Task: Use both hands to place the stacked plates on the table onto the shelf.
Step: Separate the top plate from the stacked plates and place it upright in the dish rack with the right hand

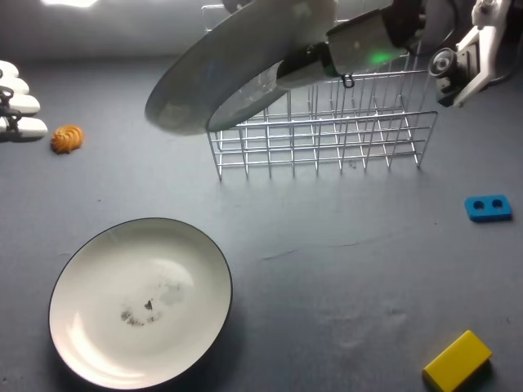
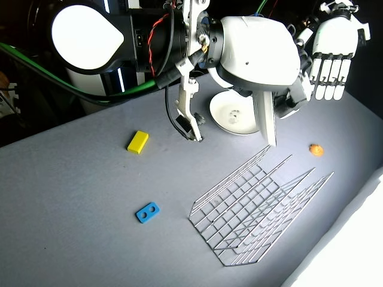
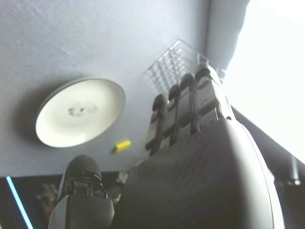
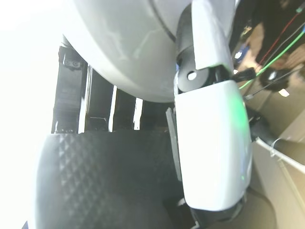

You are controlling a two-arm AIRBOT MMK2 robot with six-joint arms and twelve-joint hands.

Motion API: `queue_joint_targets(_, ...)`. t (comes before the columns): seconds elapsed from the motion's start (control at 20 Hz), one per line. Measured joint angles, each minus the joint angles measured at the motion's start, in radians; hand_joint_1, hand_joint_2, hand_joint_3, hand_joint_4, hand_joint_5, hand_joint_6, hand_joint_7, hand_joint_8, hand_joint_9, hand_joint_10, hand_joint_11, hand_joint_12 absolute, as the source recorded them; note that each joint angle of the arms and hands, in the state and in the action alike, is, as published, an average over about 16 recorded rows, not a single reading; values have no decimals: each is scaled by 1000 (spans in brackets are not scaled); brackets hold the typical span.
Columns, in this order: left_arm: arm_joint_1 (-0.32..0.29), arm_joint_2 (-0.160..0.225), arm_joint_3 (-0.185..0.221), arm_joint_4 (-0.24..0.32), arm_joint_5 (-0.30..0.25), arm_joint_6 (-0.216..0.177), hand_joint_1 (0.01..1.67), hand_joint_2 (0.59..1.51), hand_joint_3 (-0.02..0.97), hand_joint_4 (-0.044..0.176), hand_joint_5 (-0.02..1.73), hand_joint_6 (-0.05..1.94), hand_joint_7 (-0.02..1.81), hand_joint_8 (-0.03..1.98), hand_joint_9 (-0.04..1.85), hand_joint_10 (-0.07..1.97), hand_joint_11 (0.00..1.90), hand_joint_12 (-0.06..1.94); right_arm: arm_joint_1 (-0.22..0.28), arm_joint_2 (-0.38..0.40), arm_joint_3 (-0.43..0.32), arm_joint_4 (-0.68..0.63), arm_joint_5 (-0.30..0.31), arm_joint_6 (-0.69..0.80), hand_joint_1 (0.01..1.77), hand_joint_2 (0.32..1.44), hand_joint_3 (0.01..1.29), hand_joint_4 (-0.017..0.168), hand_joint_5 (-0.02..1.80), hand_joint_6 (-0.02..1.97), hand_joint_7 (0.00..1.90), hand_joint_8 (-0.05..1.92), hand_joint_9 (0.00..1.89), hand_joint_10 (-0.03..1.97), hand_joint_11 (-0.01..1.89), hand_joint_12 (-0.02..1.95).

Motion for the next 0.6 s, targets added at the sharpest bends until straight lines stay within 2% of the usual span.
queue_joint_targets(0.25, 1, 0, -14, 19, -20, 0, 22, 1152, 8, 5, 50, 19, 28, 7, 17, 7, 16, 4, 20, -4, 42, -23, -47, 137, 1203, 997, 12, 22, 933, 1031, 1050, 872, 1201, 37, 724, 1191)
queue_joint_targets(0.6, -3, -1, -37, 39, -42, 4, 23, 1161, 8, 5, 41, 20, 28, 7, 20, 7, 16, 4, 33, -18, 102, -6, -99, 235, 1205, 1001, 12, 21, 913, 1060, 1036, 898, 1192, 30, 703, 1209)
